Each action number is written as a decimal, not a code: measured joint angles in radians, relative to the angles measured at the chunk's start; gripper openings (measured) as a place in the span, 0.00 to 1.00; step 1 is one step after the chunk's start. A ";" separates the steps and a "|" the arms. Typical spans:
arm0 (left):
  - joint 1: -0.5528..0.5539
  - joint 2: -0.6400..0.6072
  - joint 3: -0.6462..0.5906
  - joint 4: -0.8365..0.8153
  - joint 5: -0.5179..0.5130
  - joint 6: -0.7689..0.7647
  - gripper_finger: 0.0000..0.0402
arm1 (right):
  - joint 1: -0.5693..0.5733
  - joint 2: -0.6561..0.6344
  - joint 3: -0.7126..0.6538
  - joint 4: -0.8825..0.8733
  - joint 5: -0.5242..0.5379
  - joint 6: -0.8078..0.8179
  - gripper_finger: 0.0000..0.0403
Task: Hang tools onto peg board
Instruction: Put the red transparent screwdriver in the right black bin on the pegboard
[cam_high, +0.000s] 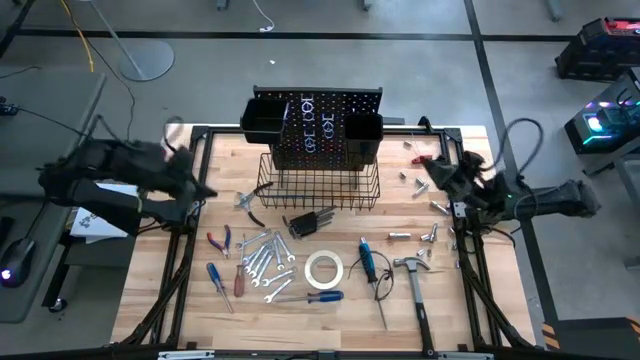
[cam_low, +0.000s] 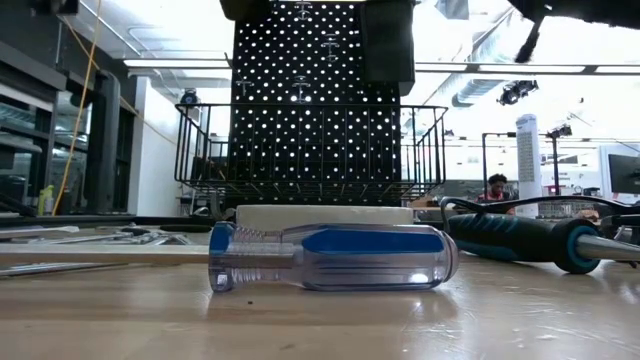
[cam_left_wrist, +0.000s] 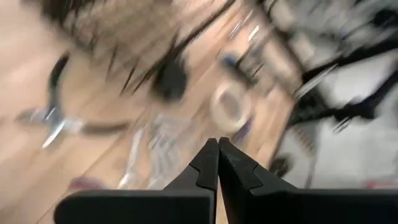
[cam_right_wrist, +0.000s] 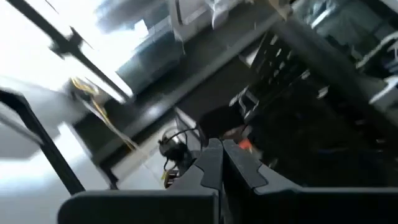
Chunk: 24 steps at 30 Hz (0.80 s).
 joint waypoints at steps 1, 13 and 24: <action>-0.005 -0.010 -0.035 -0.010 0.015 0.005 0.00 | 0.000 0.047 0.036 -0.022 -0.014 -0.007 0.00; -0.059 -0.215 -0.497 0.279 0.236 -0.155 0.00 | 0.013 0.344 0.753 -1.516 -0.064 0.261 0.00; -0.069 -0.229 -0.712 0.666 0.152 -0.258 0.00 | 0.066 0.548 0.743 -1.973 -0.346 0.495 0.00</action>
